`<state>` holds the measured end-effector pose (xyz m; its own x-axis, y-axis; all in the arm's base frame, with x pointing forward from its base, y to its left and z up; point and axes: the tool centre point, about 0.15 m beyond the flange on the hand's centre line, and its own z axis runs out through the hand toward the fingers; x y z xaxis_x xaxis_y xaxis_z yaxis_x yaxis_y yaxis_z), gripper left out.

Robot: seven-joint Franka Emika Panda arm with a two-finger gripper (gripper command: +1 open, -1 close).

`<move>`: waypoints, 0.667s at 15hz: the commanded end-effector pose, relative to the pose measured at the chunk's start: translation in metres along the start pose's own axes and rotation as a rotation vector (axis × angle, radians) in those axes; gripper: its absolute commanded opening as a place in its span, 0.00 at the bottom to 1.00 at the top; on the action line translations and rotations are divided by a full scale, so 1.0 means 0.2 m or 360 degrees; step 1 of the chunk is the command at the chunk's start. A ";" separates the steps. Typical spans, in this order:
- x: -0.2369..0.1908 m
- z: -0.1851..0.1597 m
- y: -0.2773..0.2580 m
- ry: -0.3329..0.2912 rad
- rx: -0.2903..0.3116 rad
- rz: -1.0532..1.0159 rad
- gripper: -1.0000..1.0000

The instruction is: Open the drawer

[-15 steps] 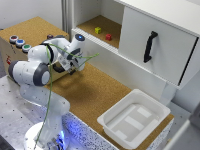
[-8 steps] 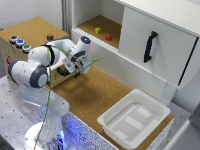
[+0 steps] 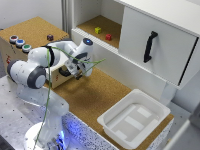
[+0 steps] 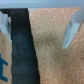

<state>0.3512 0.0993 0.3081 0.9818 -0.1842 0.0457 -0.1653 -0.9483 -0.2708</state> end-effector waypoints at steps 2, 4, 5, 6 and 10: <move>0.07 -0.40 -0.04 0.0236 -0.0081 -0.0091 1.00; 0.11 -0.54 -0.12 0.0306 -0.0114 -0.0155 1.00; 0.14 -0.62 -0.17 0.0344 -0.0117 -0.0196 1.00; 0.16 -0.67 -0.21 0.0357 -0.0120 -0.0236 1.00; 0.27 -0.86 -0.63 0.0314 -0.0130 -0.0619 1.00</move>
